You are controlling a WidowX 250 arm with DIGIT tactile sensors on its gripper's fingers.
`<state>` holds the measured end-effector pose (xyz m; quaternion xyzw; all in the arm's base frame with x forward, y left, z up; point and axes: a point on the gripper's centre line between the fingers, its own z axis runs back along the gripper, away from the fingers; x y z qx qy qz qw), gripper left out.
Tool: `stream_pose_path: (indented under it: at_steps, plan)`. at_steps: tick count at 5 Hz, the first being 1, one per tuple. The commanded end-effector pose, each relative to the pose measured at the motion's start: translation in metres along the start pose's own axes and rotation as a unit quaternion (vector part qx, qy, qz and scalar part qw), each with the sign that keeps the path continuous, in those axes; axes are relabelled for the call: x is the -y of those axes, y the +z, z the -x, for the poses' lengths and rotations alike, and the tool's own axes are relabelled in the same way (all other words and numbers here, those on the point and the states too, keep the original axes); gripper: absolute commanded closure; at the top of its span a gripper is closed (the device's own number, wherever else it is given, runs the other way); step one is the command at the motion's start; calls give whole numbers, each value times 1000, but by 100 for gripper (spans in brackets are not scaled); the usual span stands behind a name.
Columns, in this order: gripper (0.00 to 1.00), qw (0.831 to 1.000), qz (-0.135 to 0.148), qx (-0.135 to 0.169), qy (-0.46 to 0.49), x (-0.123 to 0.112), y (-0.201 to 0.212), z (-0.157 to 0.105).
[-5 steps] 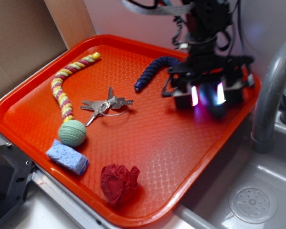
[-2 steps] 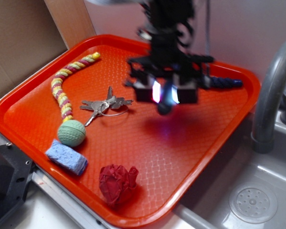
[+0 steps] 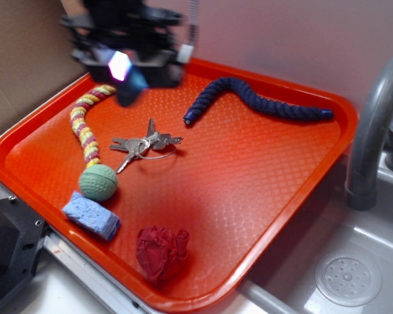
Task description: Grab the plastic pickle.
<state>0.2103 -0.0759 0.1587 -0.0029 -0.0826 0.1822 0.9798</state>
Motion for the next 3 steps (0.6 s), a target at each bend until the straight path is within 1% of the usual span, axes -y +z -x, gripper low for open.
stream_pose_path:
  at_steps: [1, 2, 3]
  plan:
    - [100, 999, 8, -35, 10, -47, 55, -38]
    - [100, 998, 12, -66, -16, -29, 51, -58]
    - [100, 999, -5, -50, -21, -11, 53, -55]
